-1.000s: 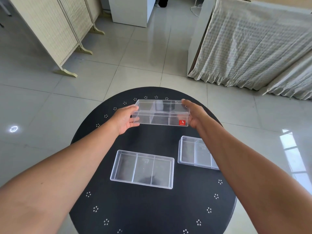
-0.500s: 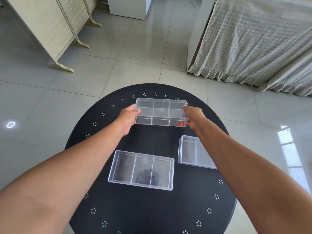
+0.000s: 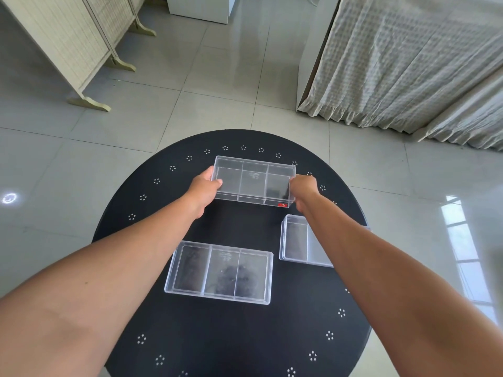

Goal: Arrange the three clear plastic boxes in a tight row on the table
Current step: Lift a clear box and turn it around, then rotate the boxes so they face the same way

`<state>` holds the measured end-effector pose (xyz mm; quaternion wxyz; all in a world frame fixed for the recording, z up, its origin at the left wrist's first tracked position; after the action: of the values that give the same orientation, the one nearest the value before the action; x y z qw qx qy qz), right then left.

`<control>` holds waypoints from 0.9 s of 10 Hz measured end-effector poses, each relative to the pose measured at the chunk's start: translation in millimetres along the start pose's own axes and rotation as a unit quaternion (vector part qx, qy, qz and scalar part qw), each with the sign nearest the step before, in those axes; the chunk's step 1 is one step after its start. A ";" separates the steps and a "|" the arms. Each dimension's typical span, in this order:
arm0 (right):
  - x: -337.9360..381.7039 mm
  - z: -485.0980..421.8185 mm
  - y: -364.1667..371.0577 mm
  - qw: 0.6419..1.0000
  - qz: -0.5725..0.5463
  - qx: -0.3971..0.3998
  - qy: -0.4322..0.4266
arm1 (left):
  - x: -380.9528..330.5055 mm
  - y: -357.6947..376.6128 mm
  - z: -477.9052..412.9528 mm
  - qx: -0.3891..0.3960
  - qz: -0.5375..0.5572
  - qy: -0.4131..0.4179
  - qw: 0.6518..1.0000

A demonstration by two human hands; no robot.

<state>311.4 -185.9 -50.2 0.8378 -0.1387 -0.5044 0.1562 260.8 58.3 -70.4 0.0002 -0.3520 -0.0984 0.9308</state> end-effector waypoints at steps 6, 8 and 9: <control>4.9 26.4 -14.7 0.998 -0.002 -0.054 -0.014 | 2.6 -15.9 27.7 -0.094 -0.012 0.002 0.995; 5.3 58.5 -22.2 0.994 -0.037 -0.071 -0.076 | 18.9 -35.9 64.4 -0.136 -0.003 0.026 0.990; 2.6 77.3 -17.5 0.992 -0.037 -0.071 -0.096 | 33.2 -45.0 86.1 -0.152 -0.002 0.025 0.988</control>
<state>246.0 -195.1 -6.3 0.7790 -0.1634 -0.5969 0.1013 176.3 89.1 -20.8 -0.0490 -0.3713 -0.2393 0.8958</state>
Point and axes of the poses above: each hand's wrist, its own z-axis away from the middle knuckle, its own y-axis out of the palm, x = y × z, the point moved 5 cm from there along -z, towards the middle knuckle, and after that the axes turned 14 degrees about -y, right-handed, at the moved point
